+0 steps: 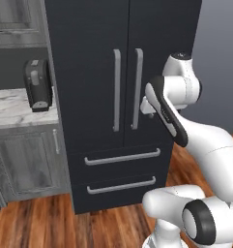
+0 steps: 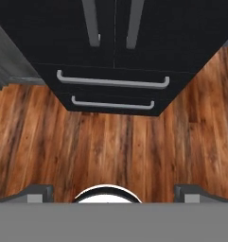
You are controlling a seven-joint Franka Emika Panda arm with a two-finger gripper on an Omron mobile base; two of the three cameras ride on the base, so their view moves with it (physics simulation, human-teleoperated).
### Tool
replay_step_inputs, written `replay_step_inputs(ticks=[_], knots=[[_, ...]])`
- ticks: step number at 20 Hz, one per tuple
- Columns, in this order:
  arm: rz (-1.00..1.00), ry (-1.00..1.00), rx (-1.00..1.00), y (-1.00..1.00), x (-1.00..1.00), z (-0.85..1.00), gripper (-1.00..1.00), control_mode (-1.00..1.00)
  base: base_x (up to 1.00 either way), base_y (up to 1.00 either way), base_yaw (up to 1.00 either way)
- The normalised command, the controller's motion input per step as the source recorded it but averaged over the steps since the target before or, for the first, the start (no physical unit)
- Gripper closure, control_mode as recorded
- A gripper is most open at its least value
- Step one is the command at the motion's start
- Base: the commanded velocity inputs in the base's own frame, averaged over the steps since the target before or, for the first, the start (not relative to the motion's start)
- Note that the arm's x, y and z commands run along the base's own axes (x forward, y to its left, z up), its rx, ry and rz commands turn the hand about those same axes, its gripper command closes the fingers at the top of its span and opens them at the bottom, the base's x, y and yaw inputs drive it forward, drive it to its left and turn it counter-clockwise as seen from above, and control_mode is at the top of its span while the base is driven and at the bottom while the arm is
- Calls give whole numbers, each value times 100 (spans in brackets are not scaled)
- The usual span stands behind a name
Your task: Retrieve the fish from the fridge and place it on the saucepan with marinade on the stove.
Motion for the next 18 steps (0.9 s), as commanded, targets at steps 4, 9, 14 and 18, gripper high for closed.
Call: replay_step_inputs(ticks=[4, 9, 14, 18], knots=[[0, 0, 0, 0, 0, 0, -100, 100, 0, 0, 7], [0, 0, 0, 0, 0, 0, -100, 100, 0, 0, 3], [-1, -5, 1, -5, 28, 0, -100, -100, 11, 0, 0], [-19, -14, 0, 0, 74, 0, -100, -100, 0, 0, 0]])
